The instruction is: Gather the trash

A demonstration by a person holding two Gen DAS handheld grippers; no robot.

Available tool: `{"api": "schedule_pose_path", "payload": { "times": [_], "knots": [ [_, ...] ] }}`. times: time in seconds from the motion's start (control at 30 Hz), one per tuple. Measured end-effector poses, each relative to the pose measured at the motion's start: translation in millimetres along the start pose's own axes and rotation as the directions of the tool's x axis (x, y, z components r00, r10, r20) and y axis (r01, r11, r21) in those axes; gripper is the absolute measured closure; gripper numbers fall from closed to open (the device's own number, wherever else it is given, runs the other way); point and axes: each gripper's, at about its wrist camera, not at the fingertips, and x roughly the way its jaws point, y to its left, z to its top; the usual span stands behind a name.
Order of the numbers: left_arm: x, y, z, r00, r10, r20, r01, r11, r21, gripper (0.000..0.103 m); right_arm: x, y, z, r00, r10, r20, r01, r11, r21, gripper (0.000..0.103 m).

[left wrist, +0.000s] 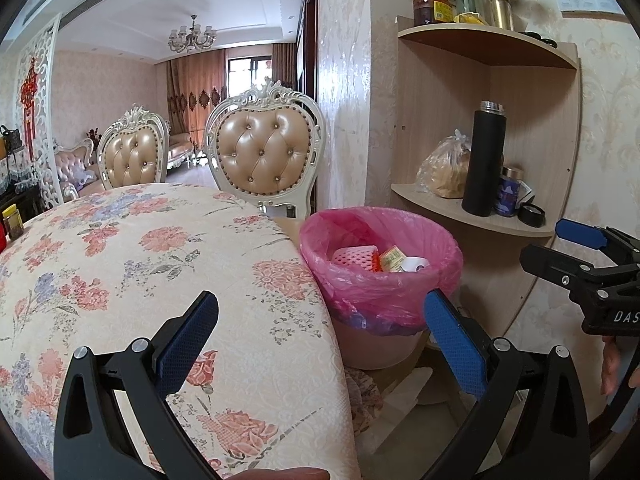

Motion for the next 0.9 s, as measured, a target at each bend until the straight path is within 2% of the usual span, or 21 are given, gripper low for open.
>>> {"api": "schedule_pose_path", "payload": {
  "times": [0.43, 0.9],
  "knots": [
    [-0.9, -1.5, 1.4, 1.0, 0.007, 0.002, -0.007, 1.0, 0.006, 0.007, 0.2, 0.3, -0.5, 1.0, 0.001, 0.0, -0.001, 1.0, 0.001, 0.005],
    [-1.9, 1.1, 0.4, 1.0, -0.022, 0.004, 0.022, 1.0, 0.006, 0.007, 0.4, 2.1, -2.5, 1.0, -0.001, -0.003, 0.001, 1.0, 0.0, 0.005]
  ]
}}
